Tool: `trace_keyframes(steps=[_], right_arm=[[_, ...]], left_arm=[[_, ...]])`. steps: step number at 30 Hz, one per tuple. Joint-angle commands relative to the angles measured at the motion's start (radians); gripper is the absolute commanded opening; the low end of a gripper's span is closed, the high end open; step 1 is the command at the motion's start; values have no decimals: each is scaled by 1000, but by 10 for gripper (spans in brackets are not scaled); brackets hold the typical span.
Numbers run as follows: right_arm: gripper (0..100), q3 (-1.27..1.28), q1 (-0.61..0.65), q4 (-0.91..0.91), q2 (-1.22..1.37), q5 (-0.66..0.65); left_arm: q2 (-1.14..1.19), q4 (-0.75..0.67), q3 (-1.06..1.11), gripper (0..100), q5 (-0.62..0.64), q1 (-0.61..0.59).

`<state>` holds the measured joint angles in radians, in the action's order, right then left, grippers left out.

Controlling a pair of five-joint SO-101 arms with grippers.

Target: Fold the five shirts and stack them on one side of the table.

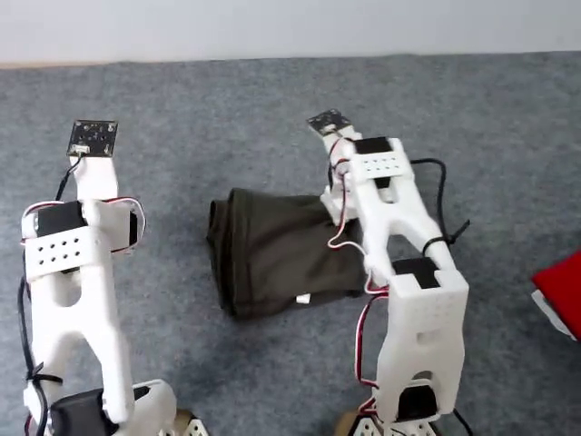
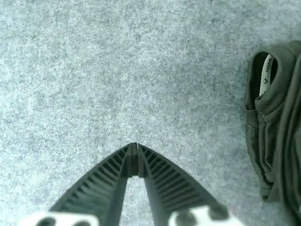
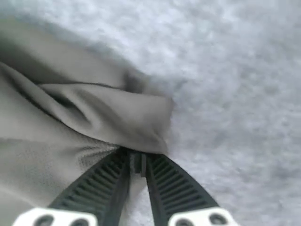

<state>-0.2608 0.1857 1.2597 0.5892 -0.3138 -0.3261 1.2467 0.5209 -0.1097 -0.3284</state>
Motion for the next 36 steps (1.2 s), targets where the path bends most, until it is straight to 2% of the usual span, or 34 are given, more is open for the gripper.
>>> trace_keyframes(steps=[1,6,9,13,19,27,36], right_arm=[[10,-75,-19,-7,-99,-12],[10,-75,38,-10,-133,-12],[10,-75,54,-12,-131,-12],[10,-75,54,-13,-131,-6],[10,-74,56,-10,-131,-6],[10,-74,56,-8,-133,-5],[10,-74,54,-8,-137,-5]], left_arm=[[-38,-18,-4,2,-2,0],[-38,-17,-4,2,-2,37],[-37,-21,-4,2,0,137],[-17,-117,-5,2,2,272],[218,-176,-56,2,3,416],[489,-175,-191,2,3,479],[526,-167,-271,2,3,522]])
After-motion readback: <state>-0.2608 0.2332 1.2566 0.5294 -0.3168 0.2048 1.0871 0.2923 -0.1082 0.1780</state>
